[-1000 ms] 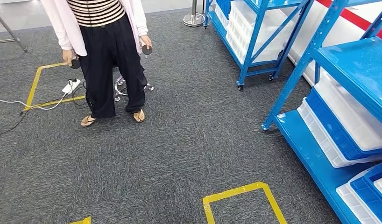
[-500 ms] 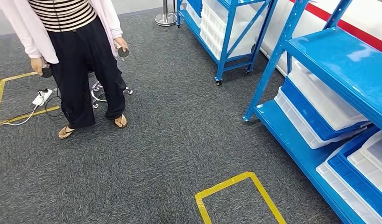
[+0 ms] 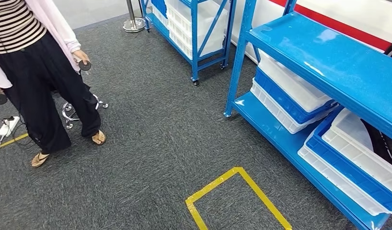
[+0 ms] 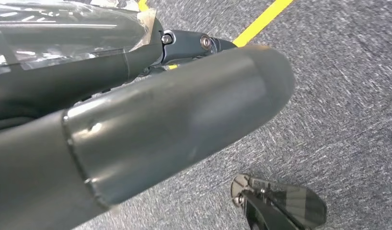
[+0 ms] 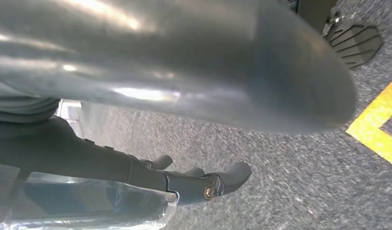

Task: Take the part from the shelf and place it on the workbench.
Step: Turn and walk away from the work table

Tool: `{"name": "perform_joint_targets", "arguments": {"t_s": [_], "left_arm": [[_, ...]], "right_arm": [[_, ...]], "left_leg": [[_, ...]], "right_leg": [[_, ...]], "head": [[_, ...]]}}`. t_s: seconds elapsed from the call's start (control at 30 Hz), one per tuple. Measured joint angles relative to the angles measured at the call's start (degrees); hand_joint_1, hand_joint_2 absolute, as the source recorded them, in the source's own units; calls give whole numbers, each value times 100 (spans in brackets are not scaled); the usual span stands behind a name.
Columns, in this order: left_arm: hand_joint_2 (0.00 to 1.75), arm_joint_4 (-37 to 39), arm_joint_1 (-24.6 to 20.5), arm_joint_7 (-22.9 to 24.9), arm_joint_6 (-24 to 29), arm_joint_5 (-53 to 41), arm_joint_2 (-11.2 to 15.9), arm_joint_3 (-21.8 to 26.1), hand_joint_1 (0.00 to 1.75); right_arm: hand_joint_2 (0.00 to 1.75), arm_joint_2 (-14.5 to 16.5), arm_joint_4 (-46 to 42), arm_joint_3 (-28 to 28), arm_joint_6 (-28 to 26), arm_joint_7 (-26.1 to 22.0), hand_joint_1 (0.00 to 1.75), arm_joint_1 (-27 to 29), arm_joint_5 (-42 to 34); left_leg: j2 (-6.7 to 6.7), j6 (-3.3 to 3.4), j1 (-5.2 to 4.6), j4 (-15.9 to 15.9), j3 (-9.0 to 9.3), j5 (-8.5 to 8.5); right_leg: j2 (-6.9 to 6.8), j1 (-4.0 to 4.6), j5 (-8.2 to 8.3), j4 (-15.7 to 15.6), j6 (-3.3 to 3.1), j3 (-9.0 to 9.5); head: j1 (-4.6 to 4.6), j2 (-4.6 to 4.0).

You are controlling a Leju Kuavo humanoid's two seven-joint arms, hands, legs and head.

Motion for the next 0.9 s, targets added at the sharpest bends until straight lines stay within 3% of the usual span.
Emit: {"name": "perform_joint_targets", "arguments": {"t_s": [0.03, 0.07, 0.13, 0.17, 0.2, 0.27, 0.33, 0.4, 0.47, 0.5, 0.53, 0.57, 0.6, 0.67, 0.73, 0.8, 0.83, 0.9], "left_arm": [[0, 0, 4, -3, -2, -2, 4, 0, 0], [0, 0, 6, -8, -6, -3, 10, 0, 0], [0, 0, 7, -23, -14, -4, 22, 0, 0], [0, 0, 6, -29, -16, -4, 30, 0, 0], [0, 0, 3, -34, -17, -4, 34, 0, 0], [0, 0, -9, -39, -19, -4, 33, 0, 0], [0, 0, -20, -47, -20, -3, 24, 1, 0], [0, 0, -18, -54, -19, 2, 22, 2, 0], [0, 0, -7, -57, -18, 16, 24, 2, 0], [0, 0, -4, -60, -18, 26, 24, 2, 0], [0, 0, -4, -62, -17, 37, 24, 2, 0], [0, 0, -4, -65, -15, 46, 23, 2, 0], [0, 0, -5, -69, -12, 52, 23, 2, 0], [0, 0, -2, -75, -3, 56, 22, 2, 0], [0, 0, 0, -79, 5, 57, 22, 2, 0], [0, 0, -6, -80, 10, 57, 21, 3, 0], [0, 0, -12, -83, 10, 56, 20, 4, 0], [0, 0, -15, -92, 11, 55, 21, 4, 0]], "right_arm": [[0, 1, 0, -1, -1, -2, 0, 6, -3], [0, 1, 0, -1, -1, -4, 0, 10, -4], [0, 5, 0, -2, -3, -13, 0, 4, 0], [0, 10, 0, -2, -6, -16, 0, -5, 4], [0, 14, 0, -2, -10, -20, 0, -10, 9], [0, 17, 0, -2, -20, -20, 0, 2, 17], [0, 14, 0, -2, -26, -21, 0, 26, 26], [0, 14, 0, -2, -27, -28, 0, 17, 37], [0, 20, 0, -2, -27, -34, 0, -1, 51], [0, 20, 0, -2, -27, -34, 0, 2, 61], [0, 19, 0, -2, -27, -35, 0, 11, 69], [0, 16, 0, -2, -27, -35, 0, 21, 76], [0, 11, 0, -2, -27, -35, 0, 26, 81], [0, 6, 0, -2, -27, -36, 0, 12, 88], [0, 7, 0, -2, -27, -37, 0, -11, 91], [0, 6, 0, -2, -27, -37, 0, -13, 91], [0, 4, 0, -3, -27, -37, 0, -7, 90], [0, -2, 0, -4, -27, -37, 0, -3, 85]], "left_leg": [[-11, 11, 0, 11, -40, 89], [-29, 26, 1, -206, 27, 280], [-237, 60, 12, -989, 322, 730], [-335, 71, 17, -1301, 439, 869], [-414, 82, 13, -1491, 504, 933], [-360, 126, -16, -1561, 520, 936], [-254, 219, -23, -1614, 540, 968], [-109, 298, -22, -1655, 556, 992], [50, 325, -38, -1657, 554, 984], [125, 324, -44, -1656, 552, 979], [190, 320, -46, -1655, 552, 975], [251, 310, -46, -1654, 556, 969], [310, 298, -45, -1654, 567, 960], [415, 247, -66, -1648, 602, 928], [512, 172, -84, -1645, 655, 887], [591, 95, -58, -1645, 712, 850], [538, 57, -41, -1599, 718, 800], [279, 2, -11, -1203, 568, 522]], "right_leg": [[79, 8, -1, 1, 0, 9], [156, 11, -3, 3, 0, 21], [309, 24, -12, 24, 11, 19], [377, 37, -19, 36, 27, 0], [435, 52, -23, 42, 52, -32], [533, 55, -23, 30, 125, -100], [405, 42, -69, 125, 172, -164], [104, 35, -322, 620, 154, -404], [-45, 21, -651, 1381, 146, -799], [-64, 13, -725, 1626, 170, -921], [-79, 8, -709, 1664, 211, -933], [-108, 3, -607, 1462, 263, -822], [-181, -1, -455, 1065, 312, -608], [-431, 20, -178, 289, 330, -207], [-536, 55, -70, 26, 253, -86], [-416, 43, -42, 17, 166, -65], [-357, 24, -30, 6, 130, -44], [-246, -27, 3, -12, 50, 2]], "head": [[-1, 0], [-1, 0], [-3, 0], [1, 0], [2, 0], [5, 0], [8, 0], [26, 0], [40, 0], [39, 0], [41, 0], [41, 0], [43, 0], [43, 0], [36, 0], [31, 0], [30, 0], [22, 0]]}}
